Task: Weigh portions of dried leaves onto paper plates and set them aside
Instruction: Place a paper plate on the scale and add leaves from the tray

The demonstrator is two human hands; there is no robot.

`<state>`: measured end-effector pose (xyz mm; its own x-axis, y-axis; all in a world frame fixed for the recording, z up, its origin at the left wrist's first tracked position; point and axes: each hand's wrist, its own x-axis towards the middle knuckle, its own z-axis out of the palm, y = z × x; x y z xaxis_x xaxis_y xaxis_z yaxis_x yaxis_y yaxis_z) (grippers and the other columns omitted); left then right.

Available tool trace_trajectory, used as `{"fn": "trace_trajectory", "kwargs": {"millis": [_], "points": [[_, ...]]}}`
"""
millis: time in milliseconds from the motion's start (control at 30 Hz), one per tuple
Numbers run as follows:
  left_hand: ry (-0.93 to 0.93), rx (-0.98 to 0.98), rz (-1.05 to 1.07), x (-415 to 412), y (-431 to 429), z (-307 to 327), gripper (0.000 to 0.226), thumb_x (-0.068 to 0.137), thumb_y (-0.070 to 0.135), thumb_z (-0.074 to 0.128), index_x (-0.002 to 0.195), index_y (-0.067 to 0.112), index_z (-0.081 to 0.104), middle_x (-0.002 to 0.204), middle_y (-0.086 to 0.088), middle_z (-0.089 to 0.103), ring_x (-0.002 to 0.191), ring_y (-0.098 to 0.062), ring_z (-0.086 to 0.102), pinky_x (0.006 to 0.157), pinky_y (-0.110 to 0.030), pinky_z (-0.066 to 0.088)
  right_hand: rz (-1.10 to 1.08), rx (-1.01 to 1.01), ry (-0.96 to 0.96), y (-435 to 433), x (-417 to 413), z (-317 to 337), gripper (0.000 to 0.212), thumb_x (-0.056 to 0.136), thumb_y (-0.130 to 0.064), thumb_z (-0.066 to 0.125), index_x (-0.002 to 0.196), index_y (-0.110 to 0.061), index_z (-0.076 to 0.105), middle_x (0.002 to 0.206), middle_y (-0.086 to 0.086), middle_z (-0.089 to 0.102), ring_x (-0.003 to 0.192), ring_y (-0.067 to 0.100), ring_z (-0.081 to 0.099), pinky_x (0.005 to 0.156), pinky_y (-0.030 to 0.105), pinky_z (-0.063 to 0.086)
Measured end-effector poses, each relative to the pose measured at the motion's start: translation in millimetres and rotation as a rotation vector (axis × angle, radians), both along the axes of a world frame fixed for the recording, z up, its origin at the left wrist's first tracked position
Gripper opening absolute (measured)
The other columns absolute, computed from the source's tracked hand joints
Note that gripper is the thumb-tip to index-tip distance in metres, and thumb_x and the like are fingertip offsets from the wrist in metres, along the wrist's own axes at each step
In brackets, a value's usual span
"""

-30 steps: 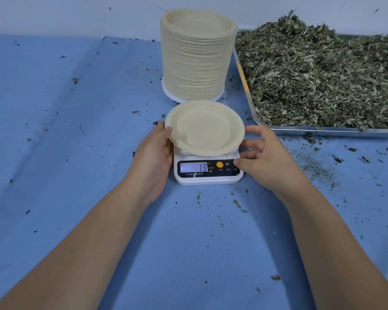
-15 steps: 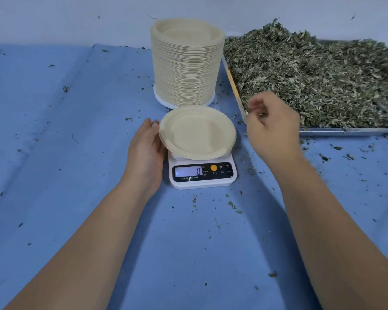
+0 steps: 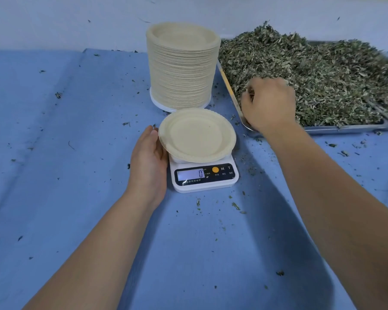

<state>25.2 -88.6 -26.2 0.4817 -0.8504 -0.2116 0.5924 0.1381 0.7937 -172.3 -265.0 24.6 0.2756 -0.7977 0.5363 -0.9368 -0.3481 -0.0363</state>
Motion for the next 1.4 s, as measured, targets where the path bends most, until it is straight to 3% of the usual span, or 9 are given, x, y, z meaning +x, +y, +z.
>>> {"fn": "trace_trajectory", "kwargs": {"millis": [133, 267, 333, 467, 567, 700, 900, 1200, 1400], "points": [[-0.037, -0.015, -0.026, 5, -5, -8, 0.014, 0.109, 0.018, 0.041, 0.111, 0.020, 0.055, 0.102, 0.007, 0.066, 0.107, -0.011, 0.062, 0.100, -0.027, 0.048, -0.088, 0.193, 0.082, -28, 0, 9, 0.050, 0.098, -0.055, 0.044, 0.137, -0.026, 0.053, 0.138, 0.016, 0.052, 0.132, 0.041, 0.043, 0.106, 0.062, 0.031], [-0.079, -0.001, -0.027, 6, -9, -10, 0.020, 0.108, 0.019, 0.042, 0.091, 0.026, 0.049, 0.092, 0.010, 0.056, 0.092, -0.008, 0.053, 0.090, -0.028, 0.047, -0.101, 0.262, 0.193, -41, -6, -3, 0.047, 0.103, -0.052, 0.042, 0.141, -0.024, 0.047, 0.139, 0.018, 0.048, 0.131, 0.041, 0.041, 0.102, 0.062, 0.035], [-0.088, 0.001, -0.026, 6, -10, -12, 0.013, 0.108, 0.022, 0.043, 0.109, 0.026, 0.055, 0.104, 0.012, 0.062, 0.104, -0.005, 0.057, 0.094, -0.028, 0.047, -0.060, 0.215, 0.159, -44, -8, -3, 0.040, 0.105, -0.041, 0.045, 0.137, -0.018, 0.050, 0.130, 0.020, 0.053, 0.124, 0.043, 0.045, 0.095, 0.057, 0.043], [-0.077, 0.017, -0.023, 6, -10, -7, 0.050, 0.108, 0.028, 0.045, 0.156, 0.020, 0.035, 0.135, 0.010, 0.062, 0.125, -0.007, 0.062, 0.110, -0.033, 0.047, 0.011, 0.140, 0.070, -53, -13, 12, 0.029, 0.106, -0.026, 0.046, 0.128, -0.011, 0.056, 0.116, 0.021, 0.056, 0.110, 0.042, 0.053, 0.082, 0.051, 0.050], [-0.064, 0.021, -0.021, 6, -9, -6, 0.043, 0.108, 0.027, 0.046, 0.150, 0.022, 0.042, 0.129, 0.012, 0.066, 0.120, -0.005, 0.064, 0.107, -0.032, 0.049, 0.019, 0.058, -0.025, -58, -13, 23, 0.028, 0.105, -0.025, 0.047, 0.127, -0.010, 0.057, 0.114, 0.022, 0.057, 0.103, 0.042, 0.057, 0.076, 0.046, 0.049], [-0.104, 0.009, -0.017, 6, -11, -11, 0.014, 0.108, 0.024, 0.045, 0.104, 0.028, 0.057, 0.094, 0.021, 0.071, 0.105, -0.002, 0.067, 0.099, -0.028, 0.052, 0.045, 0.087, -0.045, -61, -12, 20, 0.028, 0.106, -0.026, 0.046, 0.125, -0.008, 0.057, 0.114, 0.022, 0.056, 0.099, 0.041, 0.057, 0.073, 0.040, 0.043], [-0.237, 0.030, -0.007, 4, -6, -7, 0.053, 0.108, 0.024, 0.044, 0.159, 0.019, 0.031, 0.156, 0.008, 0.045, 0.139, -0.007, 0.048, 0.120, -0.036, 0.036, 0.085, 0.098, -0.152, -59, -7, 27, 0.031, 0.106, -0.027, 0.046, 0.130, -0.011, 0.057, 0.119, 0.022, 0.057, 0.099, 0.040, 0.058, 0.072, 0.037, 0.043], [-0.218, 0.028, -0.019, 5, -6, -8, 0.056, 0.108, 0.022, 0.046, 0.160, 0.019, 0.027, 0.159, -0.002, 0.044, 0.142, -0.012, 0.047, 0.121, -0.038, 0.035, 0.177, 0.097, -0.547, -36, 7, 63, 0.024, 0.105, -0.029, 0.049, 0.119, -0.016, 0.062, 0.104, -0.004, 0.063, 0.093, 0.017, 0.058, 0.082, 0.033, 0.050], [-0.216, 0.036, -0.024, 6, -4, -7, 0.057, 0.108, 0.023, 0.046, 0.161, 0.018, 0.027, 0.158, 0.003, 0.044, 0.140, -0.010, 0.048, 0.121, -0.038, 0.036, 0.386, 0.213, -0.663, 37, 43, 51, 0.014, 0.103, -0.032, 0.054, 0.111, -0.027, 0.064, 0.091, -0.021, 0.061, 0.078, -0.006, 0.055, 0.063, 0.015, 0.043]]}}
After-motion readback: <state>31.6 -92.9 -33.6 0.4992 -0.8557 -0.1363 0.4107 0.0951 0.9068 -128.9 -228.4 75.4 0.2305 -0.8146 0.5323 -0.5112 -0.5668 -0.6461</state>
